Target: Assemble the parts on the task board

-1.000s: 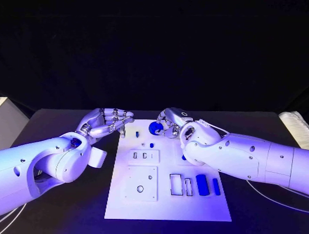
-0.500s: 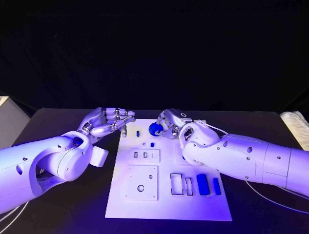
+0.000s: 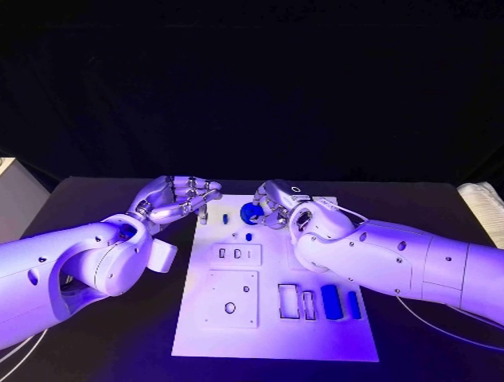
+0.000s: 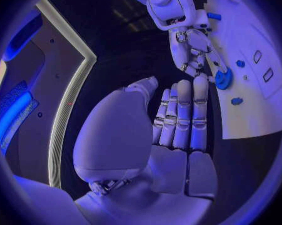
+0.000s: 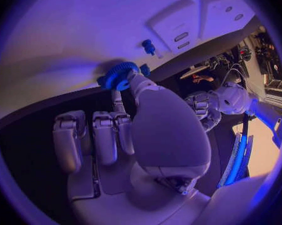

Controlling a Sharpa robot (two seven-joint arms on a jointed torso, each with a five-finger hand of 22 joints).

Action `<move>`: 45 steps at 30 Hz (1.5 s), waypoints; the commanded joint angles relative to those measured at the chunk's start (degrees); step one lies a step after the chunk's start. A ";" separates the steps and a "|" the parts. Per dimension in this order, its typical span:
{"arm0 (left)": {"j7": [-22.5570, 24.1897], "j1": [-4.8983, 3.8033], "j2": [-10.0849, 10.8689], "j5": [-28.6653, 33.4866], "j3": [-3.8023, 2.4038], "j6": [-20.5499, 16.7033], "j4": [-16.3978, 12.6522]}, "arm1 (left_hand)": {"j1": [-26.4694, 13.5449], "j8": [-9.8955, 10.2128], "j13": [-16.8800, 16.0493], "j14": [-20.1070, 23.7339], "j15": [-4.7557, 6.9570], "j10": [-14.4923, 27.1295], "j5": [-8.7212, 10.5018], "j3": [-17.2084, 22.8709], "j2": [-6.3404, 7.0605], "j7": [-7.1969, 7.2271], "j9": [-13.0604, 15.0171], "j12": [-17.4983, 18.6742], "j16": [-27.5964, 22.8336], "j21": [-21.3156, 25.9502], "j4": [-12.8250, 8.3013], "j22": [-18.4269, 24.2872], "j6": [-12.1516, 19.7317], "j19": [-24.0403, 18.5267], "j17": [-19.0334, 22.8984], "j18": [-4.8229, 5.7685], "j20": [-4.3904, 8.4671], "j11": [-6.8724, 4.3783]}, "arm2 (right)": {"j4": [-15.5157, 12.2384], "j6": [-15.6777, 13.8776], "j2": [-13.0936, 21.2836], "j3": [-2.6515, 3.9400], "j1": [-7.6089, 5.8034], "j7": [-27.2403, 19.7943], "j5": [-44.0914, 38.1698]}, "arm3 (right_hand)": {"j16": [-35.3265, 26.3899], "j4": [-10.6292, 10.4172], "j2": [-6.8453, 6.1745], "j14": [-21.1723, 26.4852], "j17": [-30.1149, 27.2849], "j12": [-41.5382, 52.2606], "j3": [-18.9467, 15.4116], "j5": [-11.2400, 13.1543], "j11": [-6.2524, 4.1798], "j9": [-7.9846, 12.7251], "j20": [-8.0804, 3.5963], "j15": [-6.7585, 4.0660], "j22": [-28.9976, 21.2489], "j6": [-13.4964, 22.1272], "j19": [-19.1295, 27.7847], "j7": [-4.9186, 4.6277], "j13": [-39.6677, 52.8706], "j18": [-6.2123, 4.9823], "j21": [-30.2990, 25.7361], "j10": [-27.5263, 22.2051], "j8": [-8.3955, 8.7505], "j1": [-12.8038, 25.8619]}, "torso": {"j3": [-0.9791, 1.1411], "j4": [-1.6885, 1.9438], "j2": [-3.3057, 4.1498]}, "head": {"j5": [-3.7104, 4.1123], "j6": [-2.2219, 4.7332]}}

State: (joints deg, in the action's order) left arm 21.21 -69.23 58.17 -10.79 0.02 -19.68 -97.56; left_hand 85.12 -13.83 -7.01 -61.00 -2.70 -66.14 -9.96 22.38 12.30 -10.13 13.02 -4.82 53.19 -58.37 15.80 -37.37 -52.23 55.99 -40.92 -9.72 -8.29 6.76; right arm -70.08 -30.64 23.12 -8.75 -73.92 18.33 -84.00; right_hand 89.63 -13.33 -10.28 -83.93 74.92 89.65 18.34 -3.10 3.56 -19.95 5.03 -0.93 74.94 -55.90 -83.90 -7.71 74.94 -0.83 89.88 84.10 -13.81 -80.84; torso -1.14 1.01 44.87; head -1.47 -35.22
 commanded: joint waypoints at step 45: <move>0.39 -0.07 0.09 0.35 -0.04 1.05 0.60 | 0.16 -0.04 -0.07 -0.12 -0.06 0.61 0.36 0.34 -0.23 -0.13 0.12 0.26 -0.16 -0.34 0.03 -0.01 0.59 -0.68 0.09 -0.48 -0.06 0.03 | -8.44 -7.47 9.83 0.52 -1.06 -11.05 11.04 | 0.20 -0.58 -1.21 -5.94 14.53 -1.02 -0.11 -0.19 0.72 1.25 0.85 0.92 15.06 2.83 -6.10 -1.26 13.49 0.83 0.12 4.39 2.24 3.21 | 0.22 -0.71 -0.53 | -0.12 0.70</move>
State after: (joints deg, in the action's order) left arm 21.02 -69.24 58.31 -10.76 0.02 -19.60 -96.97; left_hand 85.12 -13.83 -6.99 -61.00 -2.70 -65.93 -9.97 22.38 12.30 -10.34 13.04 -4.82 53.19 -58.59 15.81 -37.40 -52.02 55.57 -40.88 -9.72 -8.27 6.98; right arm -77.29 -33.52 31.77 -8.37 -74.55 14.44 -79.90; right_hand 89.63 -14.00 -11.53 -83.95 74.91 88.84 18.35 -3.33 3.98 -18.78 5.46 -0.48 74.91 -53.54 -83.90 -9.08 74.91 -0.82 89.88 84.09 -11.83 -78.03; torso -1.03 0.66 44.60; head -1.47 -34.65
